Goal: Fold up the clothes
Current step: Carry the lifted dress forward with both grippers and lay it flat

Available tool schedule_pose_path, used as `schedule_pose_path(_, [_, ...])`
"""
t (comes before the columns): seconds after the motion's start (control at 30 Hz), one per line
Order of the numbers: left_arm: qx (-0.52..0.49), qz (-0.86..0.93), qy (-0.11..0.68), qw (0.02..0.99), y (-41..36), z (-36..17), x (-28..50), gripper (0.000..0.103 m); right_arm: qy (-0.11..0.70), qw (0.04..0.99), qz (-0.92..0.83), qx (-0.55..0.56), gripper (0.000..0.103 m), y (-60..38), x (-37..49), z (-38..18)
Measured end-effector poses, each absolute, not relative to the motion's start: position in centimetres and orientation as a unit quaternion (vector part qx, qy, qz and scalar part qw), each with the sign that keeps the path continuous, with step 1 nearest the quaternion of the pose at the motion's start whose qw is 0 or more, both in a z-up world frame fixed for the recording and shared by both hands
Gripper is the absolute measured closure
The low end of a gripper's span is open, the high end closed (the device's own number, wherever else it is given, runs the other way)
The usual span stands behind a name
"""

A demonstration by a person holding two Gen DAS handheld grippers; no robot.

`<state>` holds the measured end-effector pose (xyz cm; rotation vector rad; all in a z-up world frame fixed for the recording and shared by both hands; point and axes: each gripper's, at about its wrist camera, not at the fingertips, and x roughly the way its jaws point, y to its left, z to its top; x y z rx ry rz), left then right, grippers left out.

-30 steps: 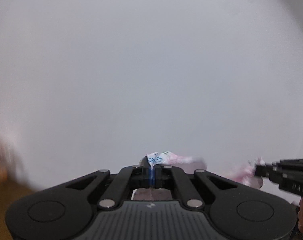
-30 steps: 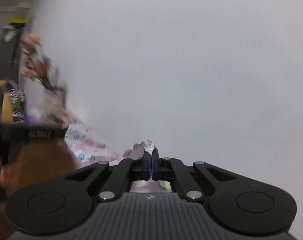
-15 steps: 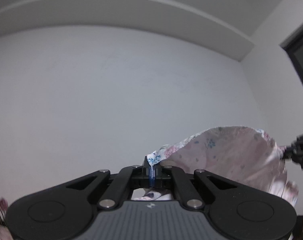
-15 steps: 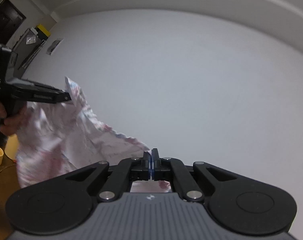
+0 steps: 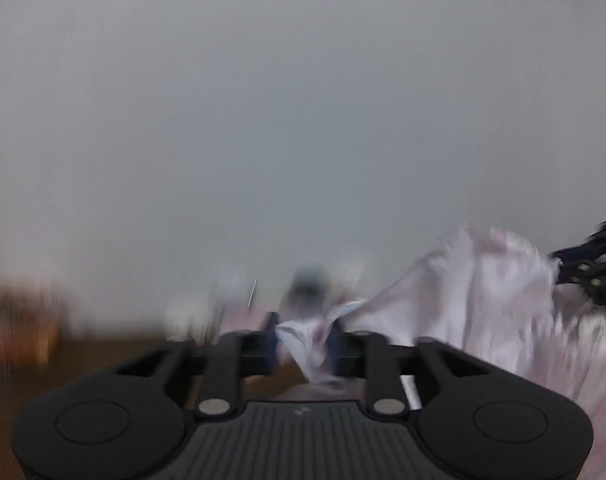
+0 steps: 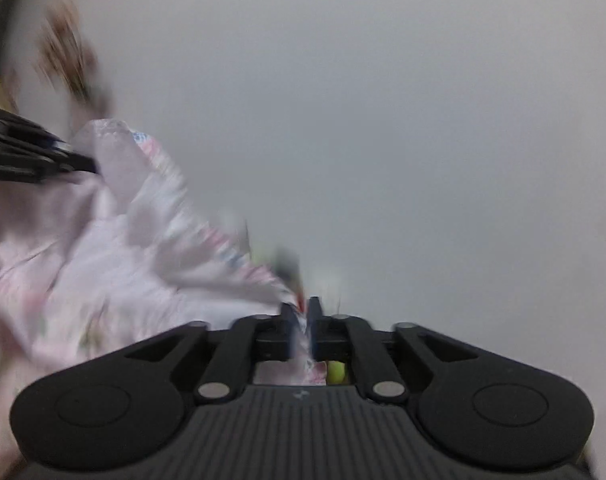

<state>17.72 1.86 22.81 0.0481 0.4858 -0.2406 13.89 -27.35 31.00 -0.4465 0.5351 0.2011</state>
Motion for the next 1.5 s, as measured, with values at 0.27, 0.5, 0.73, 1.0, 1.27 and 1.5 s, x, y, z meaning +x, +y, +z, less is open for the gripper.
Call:
schedule_pose_path(0.27, [0.064, -0.094, 0.280, 0.953, 3.1, 11.4, 9.2, 0.049, 0.337, 0.923, 0.101, -0.158, 0.035, -24.5, 12.8, 16.8])
schedule_pose_path(0.5, [0.171, -0.227, 0.283, 0.916, -2.4, 8.7, -0.7, 0.036, 0.368, 0.895, 0.239, -0.082, 0.035, -19.8, 3.7, 9.4])
schedule_pose_path(0.73, [0.202, -0.222, 0.316, 0.900, -4.7, 5.0, -0.6, 0.036, 0.382, 0.896, 0.226, -0.006, 0.039, -20.0, 2.7, 7.8])
schedule_pose_path(1.0, [0.203, -0.219, 0.341, 0.892, -5.7, 4.5, -1.0, 0.057, 0.372, 0.913, 0.160, -0.051, 0.095, -18.7, 3.5, 4.1])
schedule_pose_path(1.27, [0.042, -0.136, 0.369, 0.918, 0.8, 6.9, 1.1, 0.102, 0.350, 0.930, 0.102, 0.040, 0.102, -24.1, 2.7, 5.0])
schedule_pose_path(1.5, [-0.022, 0.027, 0.390, 0.920, 8.4, 5.4, 1.5, 0.095, 0.366, 0.925, 0.032, 0.101, 0.100, -28.6, 2.7, 3.8])
